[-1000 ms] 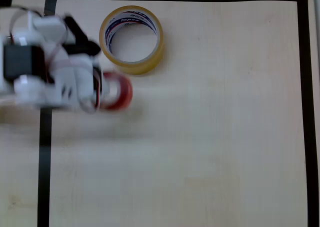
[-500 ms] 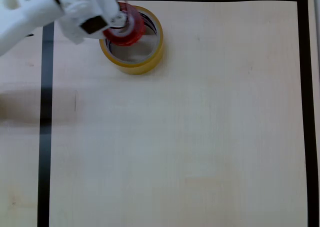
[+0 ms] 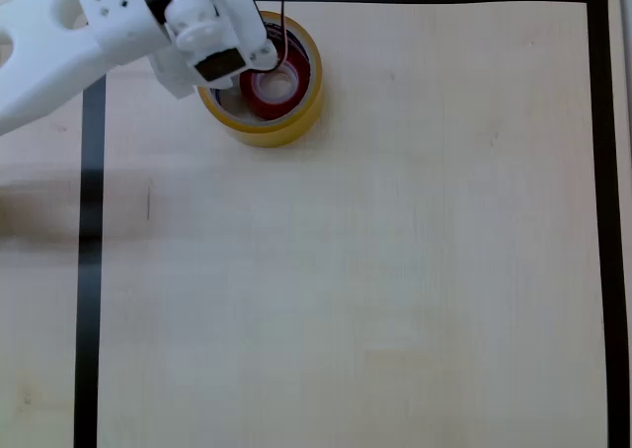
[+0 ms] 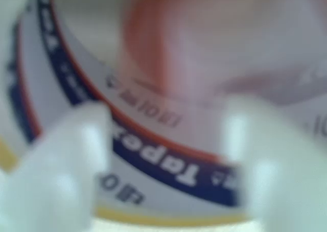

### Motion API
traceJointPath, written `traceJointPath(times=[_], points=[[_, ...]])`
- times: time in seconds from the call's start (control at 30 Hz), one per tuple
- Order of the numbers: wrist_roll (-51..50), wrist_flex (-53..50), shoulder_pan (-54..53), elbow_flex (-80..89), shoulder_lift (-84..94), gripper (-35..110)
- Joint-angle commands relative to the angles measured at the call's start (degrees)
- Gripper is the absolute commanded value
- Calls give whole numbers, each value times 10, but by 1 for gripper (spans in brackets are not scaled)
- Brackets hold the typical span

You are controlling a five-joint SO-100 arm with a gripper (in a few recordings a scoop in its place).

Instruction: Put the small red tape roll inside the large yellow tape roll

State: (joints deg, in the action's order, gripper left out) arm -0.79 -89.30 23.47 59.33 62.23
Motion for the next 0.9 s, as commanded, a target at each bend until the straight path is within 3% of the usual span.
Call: traceJointPath(times=[0.0, 0.2, 0.37, 0.63, 0.87], points=[[-7, -3, -8, -52, 47, 15], [-3, 17, -24, -76, 97, 14], [2, 19, -34, -37, 265, 14], [-76, 328, -100, 593, 761, 14], [-113, 408, -210, 872, 1021, 14]])
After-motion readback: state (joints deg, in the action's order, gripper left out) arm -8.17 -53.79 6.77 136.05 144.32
